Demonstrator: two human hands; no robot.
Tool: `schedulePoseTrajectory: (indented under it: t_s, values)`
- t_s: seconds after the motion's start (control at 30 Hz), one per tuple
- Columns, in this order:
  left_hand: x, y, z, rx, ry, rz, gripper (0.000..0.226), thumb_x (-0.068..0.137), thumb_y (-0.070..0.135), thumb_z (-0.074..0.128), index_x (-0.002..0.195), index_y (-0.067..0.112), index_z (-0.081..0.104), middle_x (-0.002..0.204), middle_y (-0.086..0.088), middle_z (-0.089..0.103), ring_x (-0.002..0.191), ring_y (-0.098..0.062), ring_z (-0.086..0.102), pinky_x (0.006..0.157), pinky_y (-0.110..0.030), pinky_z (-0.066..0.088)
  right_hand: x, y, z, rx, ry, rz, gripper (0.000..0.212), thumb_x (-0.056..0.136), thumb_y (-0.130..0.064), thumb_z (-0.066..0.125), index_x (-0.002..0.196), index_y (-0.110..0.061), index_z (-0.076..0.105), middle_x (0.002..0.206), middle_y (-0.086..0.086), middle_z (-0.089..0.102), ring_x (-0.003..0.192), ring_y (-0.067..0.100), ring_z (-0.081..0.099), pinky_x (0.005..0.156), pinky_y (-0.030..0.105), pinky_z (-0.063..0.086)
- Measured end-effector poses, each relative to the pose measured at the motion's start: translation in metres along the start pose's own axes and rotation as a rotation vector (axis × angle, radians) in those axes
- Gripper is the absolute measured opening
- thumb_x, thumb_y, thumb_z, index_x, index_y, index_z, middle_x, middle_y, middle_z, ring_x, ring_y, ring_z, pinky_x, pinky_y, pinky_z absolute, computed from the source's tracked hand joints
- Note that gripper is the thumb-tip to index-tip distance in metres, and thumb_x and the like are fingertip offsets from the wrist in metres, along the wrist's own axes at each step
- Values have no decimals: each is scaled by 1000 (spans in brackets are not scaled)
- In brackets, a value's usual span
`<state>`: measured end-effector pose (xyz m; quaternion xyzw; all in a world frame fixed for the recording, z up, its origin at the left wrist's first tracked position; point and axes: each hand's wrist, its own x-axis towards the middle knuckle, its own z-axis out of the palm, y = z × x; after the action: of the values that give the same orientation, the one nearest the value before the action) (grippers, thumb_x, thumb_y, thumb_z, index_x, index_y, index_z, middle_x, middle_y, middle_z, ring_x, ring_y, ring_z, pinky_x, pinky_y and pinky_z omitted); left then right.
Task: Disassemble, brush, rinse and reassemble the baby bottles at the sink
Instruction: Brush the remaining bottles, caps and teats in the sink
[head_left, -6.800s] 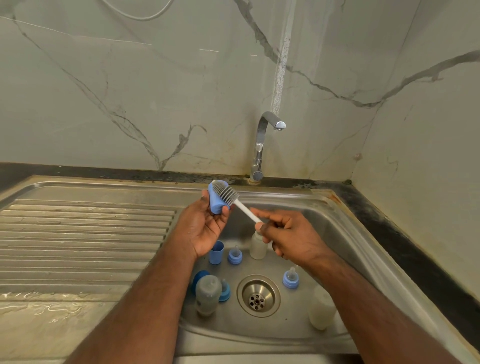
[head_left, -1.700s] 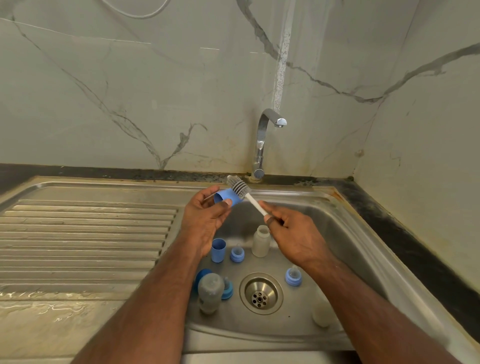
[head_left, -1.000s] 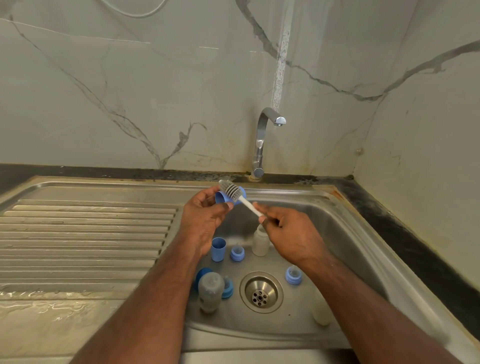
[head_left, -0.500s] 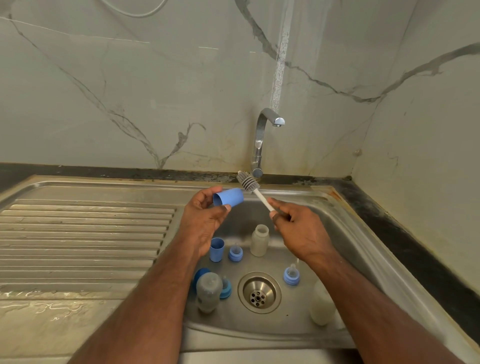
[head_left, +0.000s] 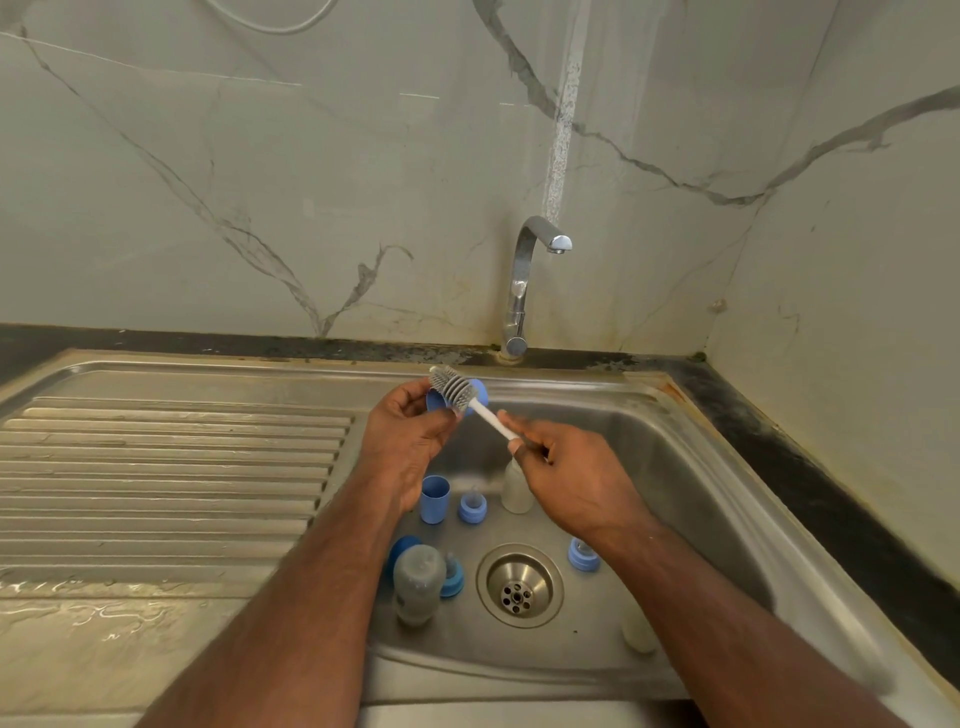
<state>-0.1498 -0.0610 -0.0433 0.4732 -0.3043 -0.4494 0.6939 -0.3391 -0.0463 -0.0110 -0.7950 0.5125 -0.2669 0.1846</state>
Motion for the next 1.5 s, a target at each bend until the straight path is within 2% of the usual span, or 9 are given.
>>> schedulePoseTrajectory:
  t_s: [0.17,0.37,0.53,0.63,0.8,0.93,1.1,1.27,1.5]
  values:
    - [0,-1,1,21,6,-1,40,81,-8,77,113,16,71,116,-10,74,110,-26,71,99,-47,56,6,8,-9,-5,32,87,39,104,-36,48,143,-43,49,83,-12,59,65,6,55,58,20,43]
    - [0,-2,0,32,0,19,39,81,-9,77,107,20,73,117,-10,73,111,-26,71,99,-47,56,8,6,-9,-52,43,84,39,104,-37,47,142,-43,50,86,-11,61,66,6,54,61,21,46]
    - [2,-4,-1,52,-25,22,44,80,-9,78,116,15,71,114,-7,76,111,-25,71,102,-48,55,1,-1,-3,-5,-10,24,38,103,-38,50,140,-47,50,84,-10,66,62,7,56,57,22,49]
    - [2,-5,-1,128,-10,29,43,79,-5,80,111,23,73,115,-6,75,110,-23,71,99,-48,56,8,5,-9,-67,32,86,39,104,-38,47,143,-44,49,95,-8,67,71,7,57,71,28,54]
    - [0,-5,1,154,-35,37,54,65,9,84,115,22,72,116,-3,75,113,-24,70,102,-49,54,1,-4,-5,-23,-5,23,39,103,-38,48,142,-44,49,92,-9,68,68,8,58,63,24,52]
    - [-1,-4,0,111,-24,35,43,79,-8,78,110,22,72,118,-8,73,113,-24,69,101,-50,55,9,8,-13,-104,29,97,40,105,-37,44,145,-42,46,86,-9,60,69,7,55,64,25,48]
    - [-2,-2,0,71,-55,25,43,85,-7,74,109,29,72,124,-8,69,117,-27,67,103,-48,54,5,10,-18,70,66,115,41,104,-35,50,144,-41,48,76,-13,58,64,5,53,55,16,40]
    - [0,-6,-3,73,-72,21,52,83,-13,74,112,30,71,135,-6,60,120,-30,64,96,-49,58,5,8,-14,40,57,98,43,104,-37,49,146,-40,47,75,-14,54,65,4,53,58,17,40]
    - [-3,0,2,-30,-61,-24,42,85,-7,74,122,12,66,115,-10,75,110,-26,72,99,-43,56,0,-5,0,-22,8,6,40,102,-38,50,142,-47,48,102,-11,69,69,8,60,69,26,55]
